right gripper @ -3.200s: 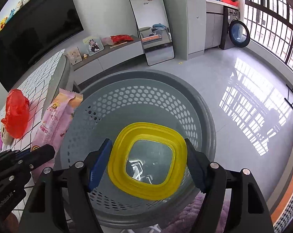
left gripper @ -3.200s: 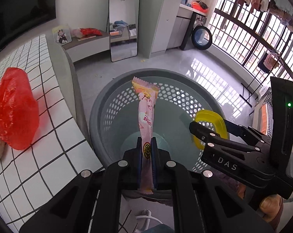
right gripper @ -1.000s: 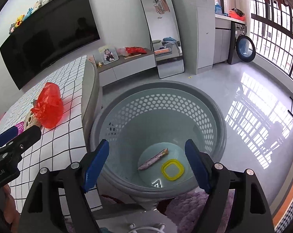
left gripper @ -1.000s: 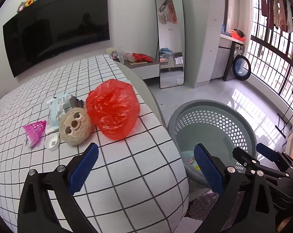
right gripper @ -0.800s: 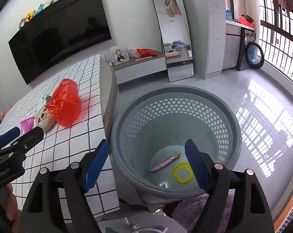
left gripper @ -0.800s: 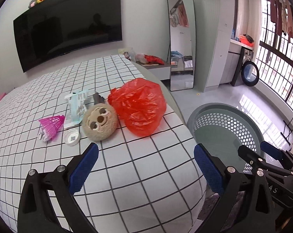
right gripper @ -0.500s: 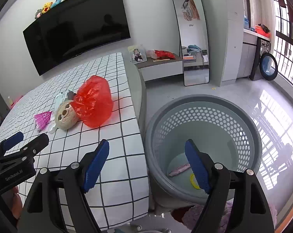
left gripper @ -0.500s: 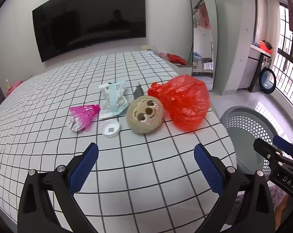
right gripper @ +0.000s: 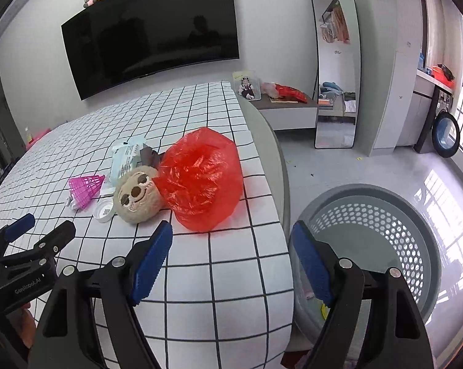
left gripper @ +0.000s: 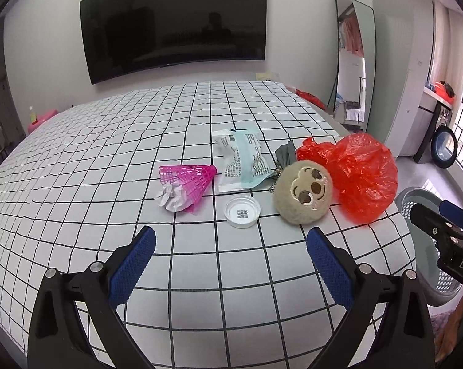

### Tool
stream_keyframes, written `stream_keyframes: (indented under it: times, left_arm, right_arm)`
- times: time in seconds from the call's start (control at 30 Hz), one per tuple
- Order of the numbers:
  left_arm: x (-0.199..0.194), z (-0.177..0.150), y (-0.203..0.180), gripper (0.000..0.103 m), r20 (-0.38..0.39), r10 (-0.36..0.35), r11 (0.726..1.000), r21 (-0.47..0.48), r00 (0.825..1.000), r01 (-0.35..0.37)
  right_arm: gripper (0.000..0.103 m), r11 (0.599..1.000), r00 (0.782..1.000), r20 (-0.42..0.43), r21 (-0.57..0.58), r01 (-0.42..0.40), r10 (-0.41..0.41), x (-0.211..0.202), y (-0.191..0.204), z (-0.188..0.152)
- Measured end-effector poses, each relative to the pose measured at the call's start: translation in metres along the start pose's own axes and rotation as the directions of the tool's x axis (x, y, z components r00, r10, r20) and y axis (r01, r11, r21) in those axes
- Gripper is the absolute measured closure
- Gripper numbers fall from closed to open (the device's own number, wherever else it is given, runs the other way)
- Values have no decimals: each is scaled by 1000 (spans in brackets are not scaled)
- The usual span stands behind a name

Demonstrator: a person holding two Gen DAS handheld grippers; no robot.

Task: Collect trash
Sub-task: 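Move both tools back from the basket toward the remaining trash on the bed, then grasp the red plastic bag with the right tool and lift it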

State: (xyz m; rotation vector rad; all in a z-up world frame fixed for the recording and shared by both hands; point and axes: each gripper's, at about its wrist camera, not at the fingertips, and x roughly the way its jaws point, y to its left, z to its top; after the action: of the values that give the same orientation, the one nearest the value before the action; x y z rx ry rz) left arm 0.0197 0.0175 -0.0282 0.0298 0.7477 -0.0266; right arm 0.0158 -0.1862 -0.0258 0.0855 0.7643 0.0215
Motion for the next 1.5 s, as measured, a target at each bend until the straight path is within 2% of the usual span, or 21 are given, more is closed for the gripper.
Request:
stream_keyframes:
  times: [0.3, 0.53, 0.87, 0.97, 1.1, 1.27, 1.33, 1.43, 1.5]
  left_arm:
    - [22, 18, -5, 6, 19, -17, 1000, -2, 1000, 17]
    - [35, 18, -5, 6, 1, -18, 1000, -7, 1000, 18]
    - [40, 16, 2, 6, -16, -52, 998, -44, 999, 51]
    - [40, 16, 3, 6, -15, -53, 997, -53, 998, 52]
    - [39, 16, 6, 6, -12, -60, 996, -68, 998, 59]
    - [37, 16, 5, 6, -11, -57, 996, -65, 998, 56]
    - [36, 16, 4, 6, -7, -54, 997, -61, 998, 54]
    - [35, 16, 3, 6, -3, -51, 997, -56, 999, 51]
    - [34, 17, 1, 6, -4, -47, 998, -50, 999, 47]
  right_arm:
    - [25, 999, 1000, -4, -39, 10, -10, 34, 17, 39]
    - [25, 998, 999, -36, -55, 9, -11, 65, 23, 58]
    - [24, 997, 988, -150, -71, 35, -45, 110, 28, 49]
    - [24, 999, 984, -175, -46, 8, -16, 117, 23, 43]
    - [25, 1000, 986, -169, -23, -5, 1, 117, 19, 38]
    - [57, 999, 989, -148, -30, -21, 16, 108, 21, 38]
    - [66, 999, 991, -132, -35, -24, 19, 102, 21, 37]
    - [73, 999, 994, -110, -38, -19, 15, 91, 22, 36]
    - [74, 999, 996, -92, -31, -11, 8, 81, 19, 34]
